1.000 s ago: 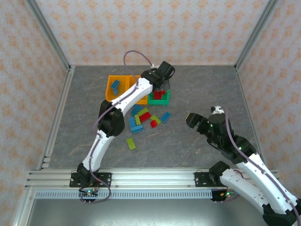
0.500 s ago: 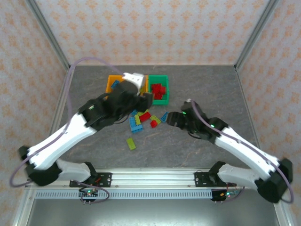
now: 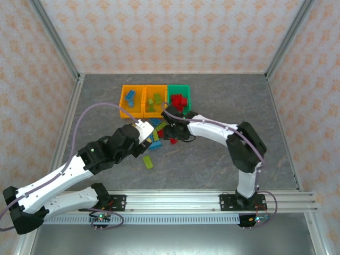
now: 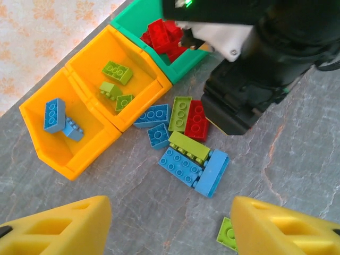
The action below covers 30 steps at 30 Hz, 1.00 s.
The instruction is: Sort the legos into containers by color
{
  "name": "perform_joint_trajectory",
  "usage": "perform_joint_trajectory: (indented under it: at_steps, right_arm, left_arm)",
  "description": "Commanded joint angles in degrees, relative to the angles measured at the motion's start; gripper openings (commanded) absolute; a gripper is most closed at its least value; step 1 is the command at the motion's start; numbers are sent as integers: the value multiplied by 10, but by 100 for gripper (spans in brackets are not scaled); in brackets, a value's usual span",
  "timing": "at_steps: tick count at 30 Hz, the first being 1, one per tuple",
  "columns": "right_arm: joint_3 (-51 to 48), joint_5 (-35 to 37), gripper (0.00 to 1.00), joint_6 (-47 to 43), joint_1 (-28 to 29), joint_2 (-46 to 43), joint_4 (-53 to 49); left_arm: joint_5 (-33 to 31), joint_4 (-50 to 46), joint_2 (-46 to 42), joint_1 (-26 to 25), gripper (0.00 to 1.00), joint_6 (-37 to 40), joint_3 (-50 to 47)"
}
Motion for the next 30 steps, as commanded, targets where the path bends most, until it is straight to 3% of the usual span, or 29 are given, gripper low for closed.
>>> perform_joint_trajectory:
  at_steps: [1,8,18,24,28,30]
  right_arm:
    - [18,12,58,-2,5,15,-17]
    - [4,13,57,4,12,33,-21]
    - [-3,6,45,15,16,41,-16]
    - [-5,-3,32,15,16,39,-11]
    - [-27,8,22,24,16,-7,7]
    - [-57,9,20,31,16,-61,45]
  left_arm:
    - [-4,7,-3,1,62,39,-3]
    - [-8,19,-18,1,62,42,-18]
    - [-22,26,-20,2,62,46,-28]
    - [-25,24,-18,2,62,46,-29]
    - [-15,17,-21,2,62,51,-28]
    - [20,11,-27,2,62,61,-27]
